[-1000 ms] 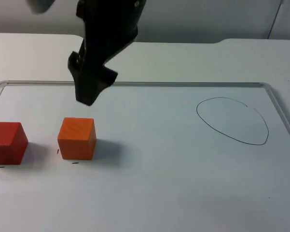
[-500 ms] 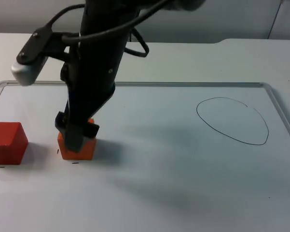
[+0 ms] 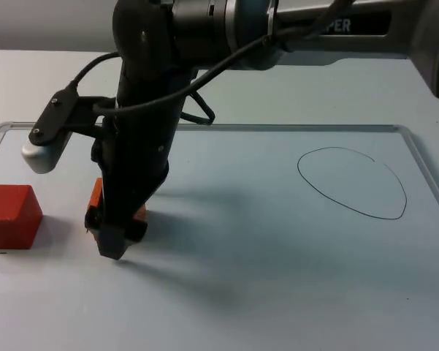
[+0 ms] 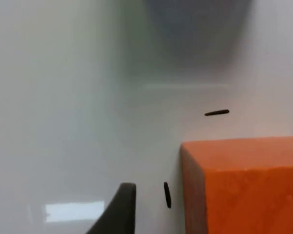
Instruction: Pick up one cube with the left hand and another cube with the right hand. First place the cube in the right hand at the target position, then stack the cube in the left hand on top.
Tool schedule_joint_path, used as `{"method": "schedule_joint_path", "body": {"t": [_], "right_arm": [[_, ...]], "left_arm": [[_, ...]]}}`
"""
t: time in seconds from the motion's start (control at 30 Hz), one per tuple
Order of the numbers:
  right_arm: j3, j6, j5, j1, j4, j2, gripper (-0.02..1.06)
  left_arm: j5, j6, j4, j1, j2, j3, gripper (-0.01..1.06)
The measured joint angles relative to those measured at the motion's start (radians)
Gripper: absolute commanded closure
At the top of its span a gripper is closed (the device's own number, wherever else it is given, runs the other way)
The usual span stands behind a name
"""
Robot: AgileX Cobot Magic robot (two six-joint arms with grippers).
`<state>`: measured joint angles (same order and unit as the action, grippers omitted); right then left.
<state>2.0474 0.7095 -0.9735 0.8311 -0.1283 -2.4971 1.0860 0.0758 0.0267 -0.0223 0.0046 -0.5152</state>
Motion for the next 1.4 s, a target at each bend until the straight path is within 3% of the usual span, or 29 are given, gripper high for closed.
{"method": "schedule_joint_path", "body": {"t": [0.23, 0.4, 0.43, 0.57, 0.6, 0.93, 1.4], "right_arm": [[0.000, 0.000, 0.008, 0.002, 0.001, 0.000, 0.23], [0.000, -0.007, 0.008, 0.002, 0.001, 0.000, 0.59], [0.000, -0.013, 0.008, 0.002, 0.001, 0.000, 0.59], [0.000, -0.033, 0.010, 0.002, 0.032, 0.000, 1.01], [0.000, -0.033, 0.010, 0.002, 0.032, 0.000, 1.05], [0.074, -0.075, -0.121, 0.002, 0.056, 0.095, 1.05], [0.087, -0.190, -0.222, 0.002, 0.108, 0.541, 1.05]], "left_arm": [[0.000, 0.000, 0.000, 0.000, 0.000, 0.000, 0.00], [0.000, 0.000, 0.000, 0.000, 0.000, 0.000, 0.00], [0.000, 0.000, 0.000, 0.000, 0.000, 0.000, 0.00], [0.000, 0.000, 0.000, 0.000, 0.000, 0.000, 0.00], [0.000, 0.000, 0.000, 0.000, 0.000, 0.000, 0.00], [0.000, 0.000, 0.000, 0.000, 0.000, 0.000, 0.00], [0.000, 0.000, 0.000, 0.000, 0.000, 0.000, 0.00]]}}
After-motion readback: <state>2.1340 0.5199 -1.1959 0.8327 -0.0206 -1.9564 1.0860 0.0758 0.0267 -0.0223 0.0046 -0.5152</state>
